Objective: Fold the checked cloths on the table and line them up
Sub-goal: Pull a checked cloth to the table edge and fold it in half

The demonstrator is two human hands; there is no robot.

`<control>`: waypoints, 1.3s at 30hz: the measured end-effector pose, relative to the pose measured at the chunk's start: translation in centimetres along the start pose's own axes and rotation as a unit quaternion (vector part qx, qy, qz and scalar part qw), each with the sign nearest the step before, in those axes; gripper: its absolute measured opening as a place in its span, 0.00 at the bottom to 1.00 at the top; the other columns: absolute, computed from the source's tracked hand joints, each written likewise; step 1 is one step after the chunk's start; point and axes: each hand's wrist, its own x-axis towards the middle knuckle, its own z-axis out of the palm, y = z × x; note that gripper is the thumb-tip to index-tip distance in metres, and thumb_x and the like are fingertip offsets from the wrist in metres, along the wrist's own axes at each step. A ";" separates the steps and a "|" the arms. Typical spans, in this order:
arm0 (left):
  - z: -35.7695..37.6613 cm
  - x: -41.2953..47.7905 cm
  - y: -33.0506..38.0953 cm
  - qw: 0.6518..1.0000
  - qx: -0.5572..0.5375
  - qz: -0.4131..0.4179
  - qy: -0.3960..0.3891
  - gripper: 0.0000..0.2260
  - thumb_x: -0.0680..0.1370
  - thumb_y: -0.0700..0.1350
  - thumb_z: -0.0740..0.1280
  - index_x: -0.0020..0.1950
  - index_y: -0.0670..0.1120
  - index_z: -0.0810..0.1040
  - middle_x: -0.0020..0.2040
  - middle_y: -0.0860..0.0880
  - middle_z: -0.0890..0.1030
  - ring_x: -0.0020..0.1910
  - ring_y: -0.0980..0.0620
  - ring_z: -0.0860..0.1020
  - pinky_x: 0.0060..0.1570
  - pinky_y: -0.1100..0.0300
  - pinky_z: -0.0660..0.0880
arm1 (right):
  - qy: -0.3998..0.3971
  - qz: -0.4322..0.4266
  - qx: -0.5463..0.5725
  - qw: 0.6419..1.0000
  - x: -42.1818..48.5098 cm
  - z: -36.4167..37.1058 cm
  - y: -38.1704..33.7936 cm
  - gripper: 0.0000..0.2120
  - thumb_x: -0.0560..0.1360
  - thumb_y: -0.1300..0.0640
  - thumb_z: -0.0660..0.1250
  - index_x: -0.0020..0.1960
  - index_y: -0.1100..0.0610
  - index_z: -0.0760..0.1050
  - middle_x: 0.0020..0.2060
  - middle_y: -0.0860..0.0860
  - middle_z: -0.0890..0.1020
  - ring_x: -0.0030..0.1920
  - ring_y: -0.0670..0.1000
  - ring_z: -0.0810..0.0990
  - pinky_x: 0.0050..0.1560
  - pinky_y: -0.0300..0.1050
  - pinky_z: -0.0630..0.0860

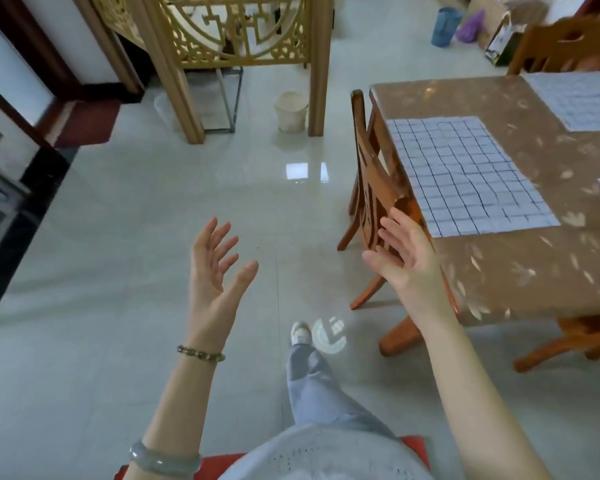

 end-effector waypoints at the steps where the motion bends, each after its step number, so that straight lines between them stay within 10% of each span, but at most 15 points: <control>1: 0.1 2.0 -0.3 1.000 0.004 0.003 0.002 0.35 0.69 0.53 0.70 0.74 0.50 0.61 0.69 0.50 0.70 0.67 0.54 0.72 0.67 0.49 0.69 | -0.002 -0.006 0.004 1.000 2.0 0.5 0.0 0.32 0.71 0.61 0.73 0.70 0.48 0.65 0.66 0.46 0.73 0.66 0.41 0.71 0.65 0.37 0.71; 18: 6.7 35.8 -3.8 0.998 0.011 0.002 -0.059 0.35 0.69 0.54 0.70 0.74 0.51 0.61 0.69 0.52 0.70 0.66 0.56 0.73 0.67 0.50 0.69 | 0.055 0.003 0.038 0.998 33.7 4.1 -1.6 0.33 0.69 0.64 0.73 0.71 0.51 0.66 0.65 0.48 0.74 0.65 0.40 0.73 0.64 0.37 0.71; 39: 21.9 68.6 -7.9 0.887 -0.020 0.041 -0.460 0.33 0.70 0.53 0.70 0.72 0.51 0.63 0.69 0.48 0.71 0.65 0.50 0.74 0.64 0.49 0.71 | 0.446 0.021 0.030 0.894 50.6 5.2 -2.5 0.34 0.69 0.58 0.75 0.71 0.49 0.65 0.66 0.48 0.73 0.65 0.43 0.73 0.62 0.37 0.73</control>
